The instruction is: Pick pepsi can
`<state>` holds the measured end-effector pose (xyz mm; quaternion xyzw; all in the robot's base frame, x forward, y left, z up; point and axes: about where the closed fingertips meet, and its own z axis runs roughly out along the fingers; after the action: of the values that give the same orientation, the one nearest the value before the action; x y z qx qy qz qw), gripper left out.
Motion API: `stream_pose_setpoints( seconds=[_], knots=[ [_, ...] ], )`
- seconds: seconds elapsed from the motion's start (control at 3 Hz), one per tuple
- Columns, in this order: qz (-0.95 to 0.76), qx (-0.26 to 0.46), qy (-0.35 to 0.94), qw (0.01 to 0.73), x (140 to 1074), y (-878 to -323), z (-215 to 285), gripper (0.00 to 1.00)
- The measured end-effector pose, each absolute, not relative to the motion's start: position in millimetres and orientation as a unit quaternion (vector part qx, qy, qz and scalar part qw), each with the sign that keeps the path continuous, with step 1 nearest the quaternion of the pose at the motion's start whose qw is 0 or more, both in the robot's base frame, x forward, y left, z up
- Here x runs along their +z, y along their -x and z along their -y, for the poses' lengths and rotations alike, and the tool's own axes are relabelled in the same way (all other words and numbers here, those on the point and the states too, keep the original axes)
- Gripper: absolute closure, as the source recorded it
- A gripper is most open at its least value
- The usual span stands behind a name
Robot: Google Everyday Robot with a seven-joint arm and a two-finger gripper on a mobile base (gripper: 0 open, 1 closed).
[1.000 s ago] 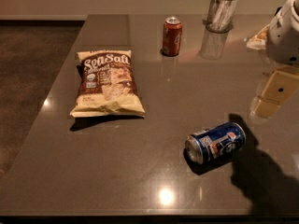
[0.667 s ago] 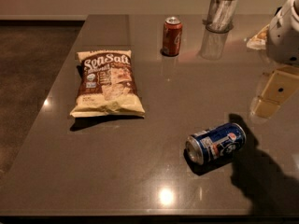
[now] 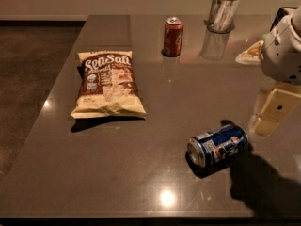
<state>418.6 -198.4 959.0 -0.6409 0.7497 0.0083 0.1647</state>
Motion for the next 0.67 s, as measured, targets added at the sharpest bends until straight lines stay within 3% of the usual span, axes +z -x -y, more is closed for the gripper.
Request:
stream_pose_setpoints(
  seconds=[0.67],
  knots=[
    [-0.671,0.039,0.727,0.139,907.6,-390.3,168.9,0.00]
  ],
)
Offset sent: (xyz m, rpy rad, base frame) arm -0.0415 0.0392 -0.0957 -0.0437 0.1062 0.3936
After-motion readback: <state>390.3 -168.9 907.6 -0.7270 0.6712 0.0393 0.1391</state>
